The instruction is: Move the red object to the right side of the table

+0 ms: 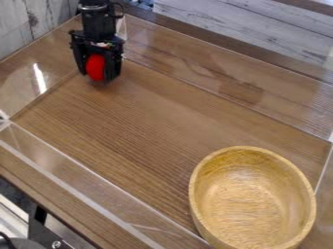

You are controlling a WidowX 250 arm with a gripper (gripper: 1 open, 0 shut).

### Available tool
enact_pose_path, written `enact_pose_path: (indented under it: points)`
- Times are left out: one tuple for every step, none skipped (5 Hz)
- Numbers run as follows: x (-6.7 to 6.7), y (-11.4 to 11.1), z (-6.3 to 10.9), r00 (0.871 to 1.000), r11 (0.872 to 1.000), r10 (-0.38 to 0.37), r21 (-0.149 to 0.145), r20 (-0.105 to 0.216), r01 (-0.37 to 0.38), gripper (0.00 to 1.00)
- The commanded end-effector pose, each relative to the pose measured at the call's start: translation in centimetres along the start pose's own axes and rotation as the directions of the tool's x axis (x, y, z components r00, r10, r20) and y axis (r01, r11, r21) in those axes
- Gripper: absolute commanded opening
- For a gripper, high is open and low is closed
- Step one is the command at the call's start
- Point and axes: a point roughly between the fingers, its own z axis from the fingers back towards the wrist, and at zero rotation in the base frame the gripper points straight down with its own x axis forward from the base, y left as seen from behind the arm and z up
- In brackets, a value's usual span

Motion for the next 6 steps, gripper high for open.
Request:
enact_pose_path:
  points:
    - [1.2, 0.6, 2.6, 0.996, 0.999, 0.013, 0.03, 0.087, -0.015, 1.0]
    - [2.2, 1.0, 1.2, 0.997, 1.0, 0.018, 0.014, 0.077, -0.019, 0.0]
    - [2.4, -0.7, 4.0, 0.992, 0.999, -0.033, -0.009, 0.119, 0.034, 0.0]
    - [2.1, -2.5, 7.0, 0.986, 0.999, -0.03, -0.036, 0.166, 0.037, 0.0]
    - [1.8, -5.3, 9.3, 0.979, 0.996, -0.047, -0.068, 0.197, 0.062, 0.0]
    - [1.6, -8.1, 10.6, 0.976, 0.993, -0.066, -0.085, 0.209, 0.085, 0.0]
